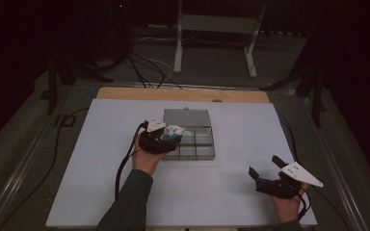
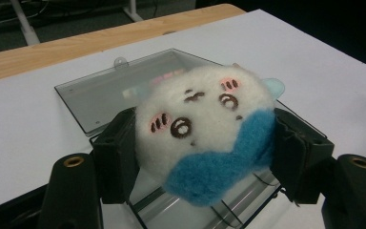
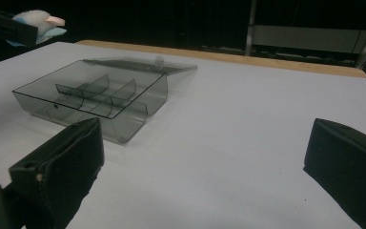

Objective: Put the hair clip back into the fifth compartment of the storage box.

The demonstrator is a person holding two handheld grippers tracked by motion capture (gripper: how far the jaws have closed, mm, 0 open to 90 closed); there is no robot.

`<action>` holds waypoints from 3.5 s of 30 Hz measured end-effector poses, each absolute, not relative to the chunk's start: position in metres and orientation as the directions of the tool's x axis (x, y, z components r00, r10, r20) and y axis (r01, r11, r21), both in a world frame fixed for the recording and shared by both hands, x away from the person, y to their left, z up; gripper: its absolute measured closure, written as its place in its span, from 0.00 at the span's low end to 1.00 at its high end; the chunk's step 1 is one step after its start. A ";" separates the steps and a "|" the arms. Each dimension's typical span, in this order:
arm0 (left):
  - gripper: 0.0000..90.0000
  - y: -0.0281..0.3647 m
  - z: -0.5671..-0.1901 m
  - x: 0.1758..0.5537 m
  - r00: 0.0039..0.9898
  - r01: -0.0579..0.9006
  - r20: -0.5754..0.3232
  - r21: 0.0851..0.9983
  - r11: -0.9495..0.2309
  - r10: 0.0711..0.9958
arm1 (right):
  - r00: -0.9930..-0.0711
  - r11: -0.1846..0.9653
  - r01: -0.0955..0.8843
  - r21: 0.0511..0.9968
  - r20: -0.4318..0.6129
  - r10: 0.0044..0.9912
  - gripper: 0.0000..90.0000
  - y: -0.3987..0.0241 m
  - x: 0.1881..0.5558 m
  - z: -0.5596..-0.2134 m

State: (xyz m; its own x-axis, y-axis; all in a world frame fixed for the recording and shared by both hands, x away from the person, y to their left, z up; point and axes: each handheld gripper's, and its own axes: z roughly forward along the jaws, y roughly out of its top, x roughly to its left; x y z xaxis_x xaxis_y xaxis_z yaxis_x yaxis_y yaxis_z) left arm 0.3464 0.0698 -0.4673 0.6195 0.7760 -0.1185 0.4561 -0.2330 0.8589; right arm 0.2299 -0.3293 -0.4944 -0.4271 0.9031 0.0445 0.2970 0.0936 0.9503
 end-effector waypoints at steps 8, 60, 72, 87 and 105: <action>0.38 0.062 -0.471 0.348 0.622 0.459 -0.119 0.856 -0.238 0.774 | -0.427 0.093 0.297 0.950 0.045 0.903 0.00 -0.329 0.230 -0.494; 0.38 0.030 -0.491 0.351 0.640 0.491 -0.134 0.829 -0.268 0.757 | -0.428 0.094 0.293 0.952 0.043 0.903 0.00 -0.330 0.230 -0.494; 0.38 0.022 -0.500 0.351 0.645 0.502 -0.144 0.821 -0.273 0.751 | -0.429 0.099 0.296 0.950 0.039 0.902 0.00 -0.329 0.229 -0.494; 0.38 0.016 -0.509 0.351 0.650 0.515 -0.148 0.807 -0.289 0.746 | -0.431 0.108 0.295 0.949 0.032 0.902 0.00 -0.328 0.229 -0.495; 0.38 0.012 -0.517 0.353 0.651 0.530 -0.141 0.788 -0.313 0.746 | -0.429 0.105 0.299 0.949 0.035 0.903 0.00 -0.329 0.229 -0.495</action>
State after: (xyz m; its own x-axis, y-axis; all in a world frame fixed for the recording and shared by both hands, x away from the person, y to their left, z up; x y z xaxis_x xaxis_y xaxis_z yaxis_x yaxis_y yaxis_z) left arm 0.3530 0.0118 -0.5170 0.6508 0.7460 -0.1412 0.5298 -0.3131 0.7882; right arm 0.2294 -0.3289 -0.4948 -0.4290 0.9026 0.0351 0.2985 0.1050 0.9486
